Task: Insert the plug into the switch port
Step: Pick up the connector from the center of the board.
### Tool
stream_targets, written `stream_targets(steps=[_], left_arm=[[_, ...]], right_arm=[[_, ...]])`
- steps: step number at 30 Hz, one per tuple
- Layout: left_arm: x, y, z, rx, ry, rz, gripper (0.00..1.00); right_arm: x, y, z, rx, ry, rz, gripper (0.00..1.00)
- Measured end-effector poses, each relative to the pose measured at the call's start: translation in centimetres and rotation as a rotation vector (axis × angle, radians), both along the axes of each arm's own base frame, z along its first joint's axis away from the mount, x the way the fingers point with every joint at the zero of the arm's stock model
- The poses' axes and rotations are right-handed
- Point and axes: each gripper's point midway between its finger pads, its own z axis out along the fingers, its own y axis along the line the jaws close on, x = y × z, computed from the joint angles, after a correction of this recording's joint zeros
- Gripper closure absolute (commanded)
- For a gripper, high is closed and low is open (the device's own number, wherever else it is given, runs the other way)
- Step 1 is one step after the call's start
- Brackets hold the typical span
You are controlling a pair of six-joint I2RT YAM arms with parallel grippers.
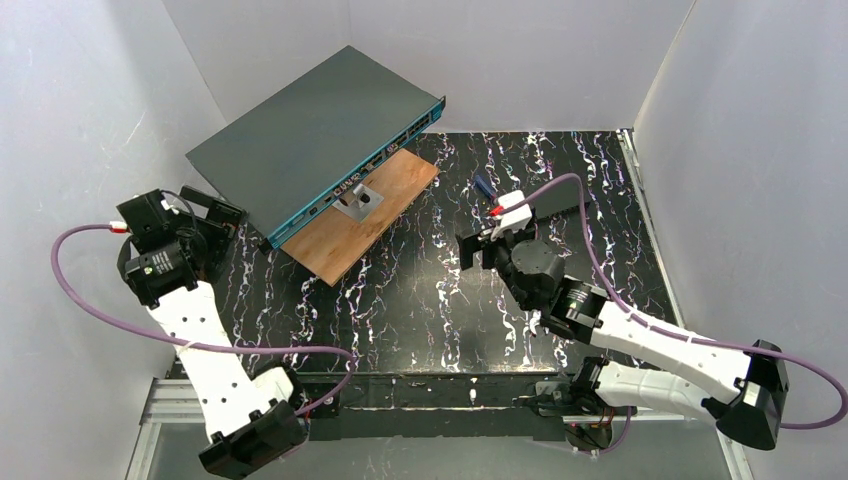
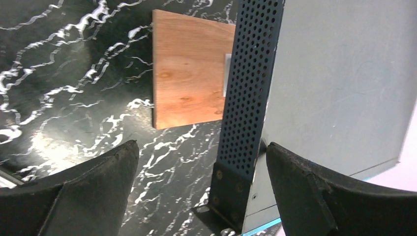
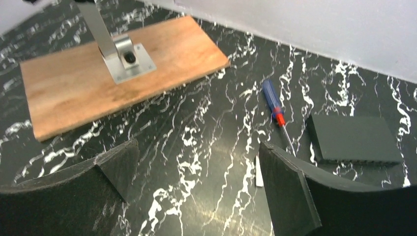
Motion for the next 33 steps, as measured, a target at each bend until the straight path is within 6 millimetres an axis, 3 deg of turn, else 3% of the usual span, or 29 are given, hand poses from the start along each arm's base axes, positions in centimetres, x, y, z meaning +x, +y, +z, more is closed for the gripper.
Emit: stream_targets(steps=[7,15,18,25,33], left_arm=[[-3.0,-0.7,1.7,0.235,0.103,-0.062,0.02],[-6.4,-2.3,5.9,0.512,-0.015,-0.219,0.02],[-6.6,-3.7,6.3,0.549,-0.062,-0.334,0.02],[-5.8,-8.8,7.0,0.563,-0.195,-0.668,0.02],[-7.2,-10.7,7.7,0.617,-0.331,-0.811,0.02]], right_arm=[[-0.2,-1.0,-4.6,-0.091,0.157,-0.042,0.01],[3.6,-5.0,-9.6,-0.153,0.373,-0.204,0.01],[5.3,-6.6,-11.4,-0.160,0.452,-0.263,0.01],[8.0,-7.8,-16.3,-0.176,0.636,-0.293,0.01],[10.1,-7.5,-21.1,-0.182,0.799,-0.268,0.01]])
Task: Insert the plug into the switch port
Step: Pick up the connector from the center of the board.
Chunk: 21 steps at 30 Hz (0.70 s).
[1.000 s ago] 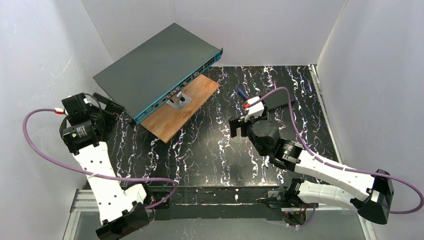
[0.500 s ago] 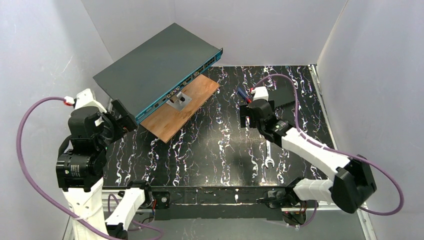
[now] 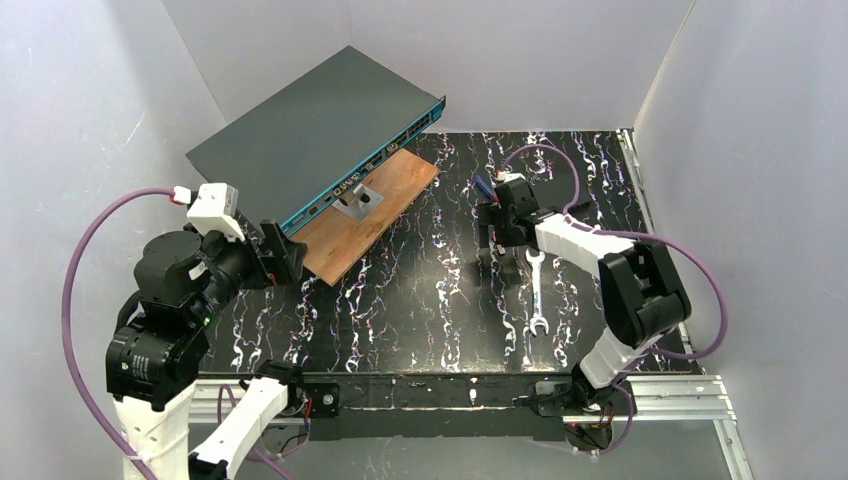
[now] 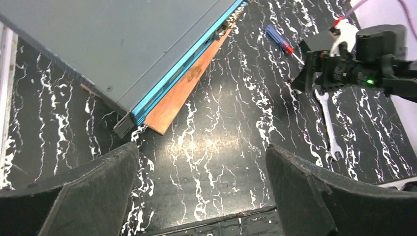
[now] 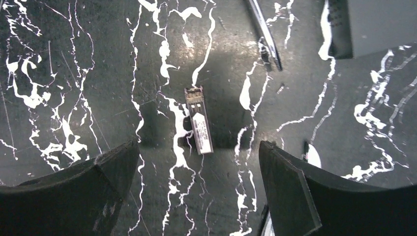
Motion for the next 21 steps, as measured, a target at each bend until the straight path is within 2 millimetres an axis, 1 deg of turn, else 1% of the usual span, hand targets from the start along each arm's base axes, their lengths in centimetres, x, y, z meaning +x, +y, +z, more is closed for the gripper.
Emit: stream_targets(steps=[3,6,10,16,21], left_arm=[[0.3,-0.8,0.0,-0.015,-0.014,-0.042,0.02],[0.9,-1.8,-1.0,-0.029,0.012,-0.084,0.02],[1.4,-2.4,-2.0,-0.034,0.043,-0.110,0.02],[1.3,-2.6,-1.8,-0.042,0.028,-0.123,0.02],[1.2,-2.7,-1.7,-0.044,0.025,-0.126,0.02]], right_arm=[[0.4,0.6,-1.4,0.001,0.040,0.012,0.01],[0.6,1.0,-2.5,-0.002,0.070,0.019,0.01],[0.3,1.4,-3.6,0.007,0.108,0.033,0.01],[-0.1,2.1,-3.8,0.040,0.126,0.047,0.01],[-0.1,3.0,-3.6,0.084,0.130,0.061,0.01]])
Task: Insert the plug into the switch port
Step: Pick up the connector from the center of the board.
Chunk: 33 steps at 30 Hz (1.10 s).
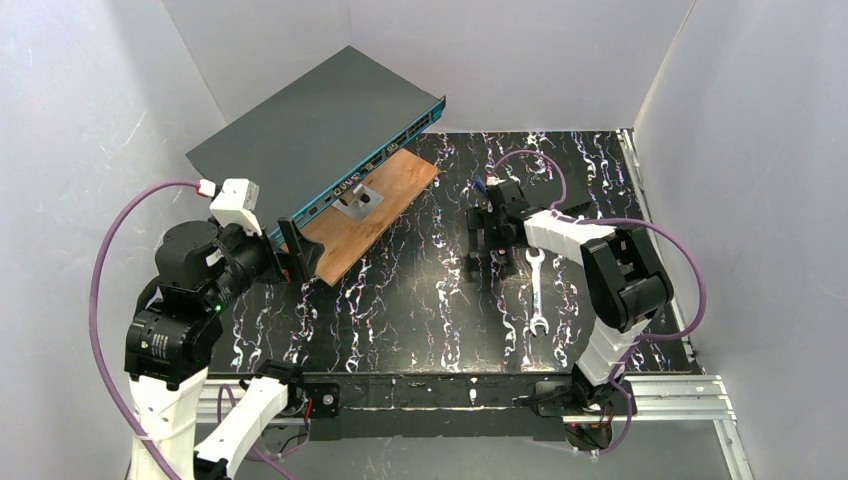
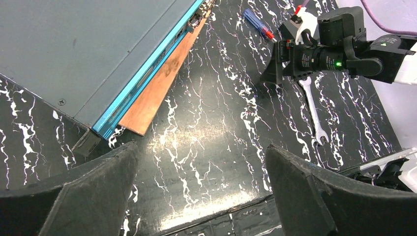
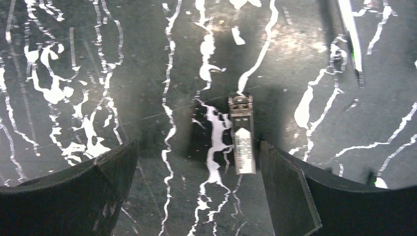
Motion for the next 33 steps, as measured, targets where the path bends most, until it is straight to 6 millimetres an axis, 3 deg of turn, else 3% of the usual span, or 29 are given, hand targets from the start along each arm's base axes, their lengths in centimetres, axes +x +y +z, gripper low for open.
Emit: stream_targets(steps=[15,23,33], left_arm=[[0.1,-0.2,-0.1,-0.005,-0.002,-0.010,0.02],[0.1,-0.3,-0.2,-0.006,-0.002,-0.014,0.02],[0.1,-0.4,-0.1,-0.010,-0.005,-0.022,0.02]], right_arm=[[-3.0,8.7,1.0,0.157,0.051,0.170,0.01],[-1.4,8.1,2.1,0.117,-0.001,0.227,0.01],[3.9,5.1,4.5,0.128,-0.081,0.168,0.01]])
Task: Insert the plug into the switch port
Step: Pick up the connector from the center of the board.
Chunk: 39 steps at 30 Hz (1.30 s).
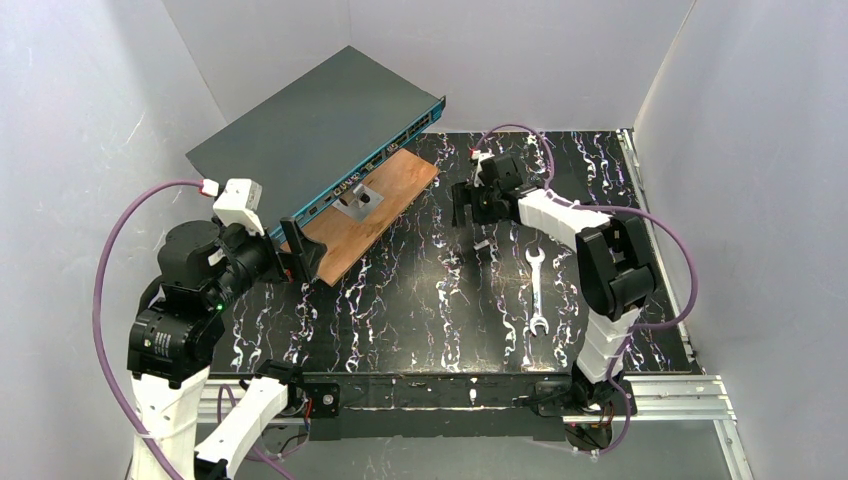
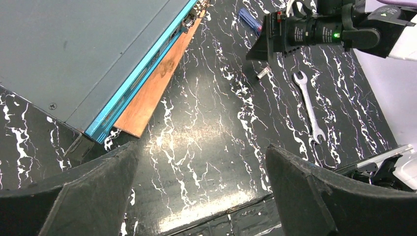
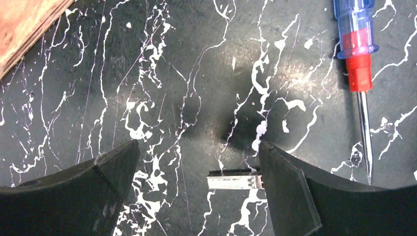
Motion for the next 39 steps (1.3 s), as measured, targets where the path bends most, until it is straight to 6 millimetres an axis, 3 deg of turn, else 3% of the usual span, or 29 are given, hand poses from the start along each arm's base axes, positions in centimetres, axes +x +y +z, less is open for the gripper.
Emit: stream_targets(steps=[7,13,21,29,39], left_arm=[[0.0,-0.1,-0.5,0.002,0.013,-0.005,0.02],[0.0,-0.2,-0.4,0.000,0.012,-0.012,0.02],[-0.1,-0.4,-0.4,-0.004,0.012,-0.021,0.02],[-0.2,-0.5,-0.5,-0.008,0.011,-0.027,0.02],[-0.3,-0.6,-0.5,-0.011,0.009,-0.030,0.02]], right_arm=[[0.5,-0.5,-2.1,-0.008,0.054,-0.007,0.01],[-0.9,-1.1,-3.7,-0.023,0.108,-0.003,0.01],[-2.8,-2.0,-3.8,-0.012,0.127,-0.008,0.02],[-6.1,-2.4,-3.7,0.033,0.164,-0.012,0.09],[-7.8,-1.8,-4.1,-0.025,0.068,-0.007,0.26]])
